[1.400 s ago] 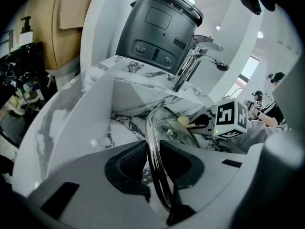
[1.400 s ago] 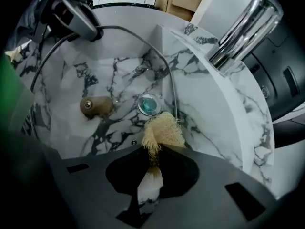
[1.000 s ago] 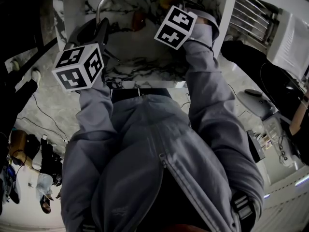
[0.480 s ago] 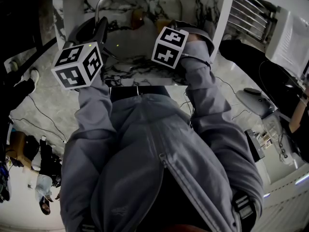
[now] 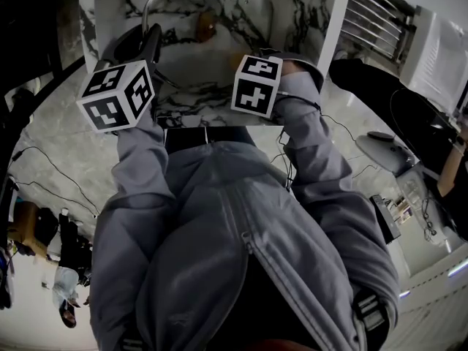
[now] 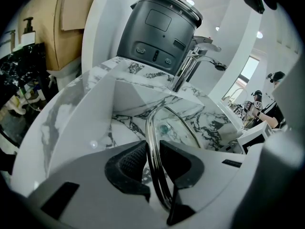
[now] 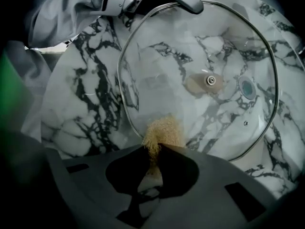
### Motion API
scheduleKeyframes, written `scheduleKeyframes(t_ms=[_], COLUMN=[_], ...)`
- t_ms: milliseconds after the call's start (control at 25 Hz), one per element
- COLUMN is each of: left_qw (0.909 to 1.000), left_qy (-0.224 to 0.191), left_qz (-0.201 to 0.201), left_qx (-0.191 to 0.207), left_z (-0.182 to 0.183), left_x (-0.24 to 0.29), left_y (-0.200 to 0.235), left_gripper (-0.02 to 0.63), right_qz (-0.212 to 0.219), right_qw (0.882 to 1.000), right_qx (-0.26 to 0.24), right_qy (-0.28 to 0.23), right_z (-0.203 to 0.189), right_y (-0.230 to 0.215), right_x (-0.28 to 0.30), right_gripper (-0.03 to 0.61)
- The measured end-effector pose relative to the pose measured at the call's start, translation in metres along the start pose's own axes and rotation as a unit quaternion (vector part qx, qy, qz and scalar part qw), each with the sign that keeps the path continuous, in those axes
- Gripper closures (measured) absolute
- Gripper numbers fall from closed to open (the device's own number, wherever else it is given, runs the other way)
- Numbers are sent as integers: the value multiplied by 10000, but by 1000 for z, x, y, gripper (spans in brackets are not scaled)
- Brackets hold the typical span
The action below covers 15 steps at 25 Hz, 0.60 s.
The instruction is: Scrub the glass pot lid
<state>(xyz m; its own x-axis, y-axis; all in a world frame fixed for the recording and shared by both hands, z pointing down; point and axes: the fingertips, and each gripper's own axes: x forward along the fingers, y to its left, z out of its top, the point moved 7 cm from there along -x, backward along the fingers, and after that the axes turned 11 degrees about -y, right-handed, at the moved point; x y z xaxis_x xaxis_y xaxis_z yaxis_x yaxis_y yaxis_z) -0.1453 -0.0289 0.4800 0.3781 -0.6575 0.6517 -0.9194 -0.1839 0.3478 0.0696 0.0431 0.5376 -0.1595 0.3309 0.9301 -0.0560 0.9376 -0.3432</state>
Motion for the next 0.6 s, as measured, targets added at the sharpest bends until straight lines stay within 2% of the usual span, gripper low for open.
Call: scheduleKeyframes(t_ms=[240, 400, 600], left_qw=[10000, 10000, 9998], left_qy=[-22, 12, 177], left_qz=[-31, -37, -56], left_qx=[-58, -69, -58], left_z=[2, 3, 6], left_x=[-2, -4, -8], left_y=[-2, -3, -5], left_gripper=[520, 520, 520], right_qz=[189, -7, -473], right_qw=[9996, 9994, 9969], right_qx=[-51, -69, 48], right_qy=[-187, -331, -629], right_z=[4, 4, 0], right_y=[19, 23, 17], right_x=[-30, -60, -110], right_gripper=[526, 526, 526])
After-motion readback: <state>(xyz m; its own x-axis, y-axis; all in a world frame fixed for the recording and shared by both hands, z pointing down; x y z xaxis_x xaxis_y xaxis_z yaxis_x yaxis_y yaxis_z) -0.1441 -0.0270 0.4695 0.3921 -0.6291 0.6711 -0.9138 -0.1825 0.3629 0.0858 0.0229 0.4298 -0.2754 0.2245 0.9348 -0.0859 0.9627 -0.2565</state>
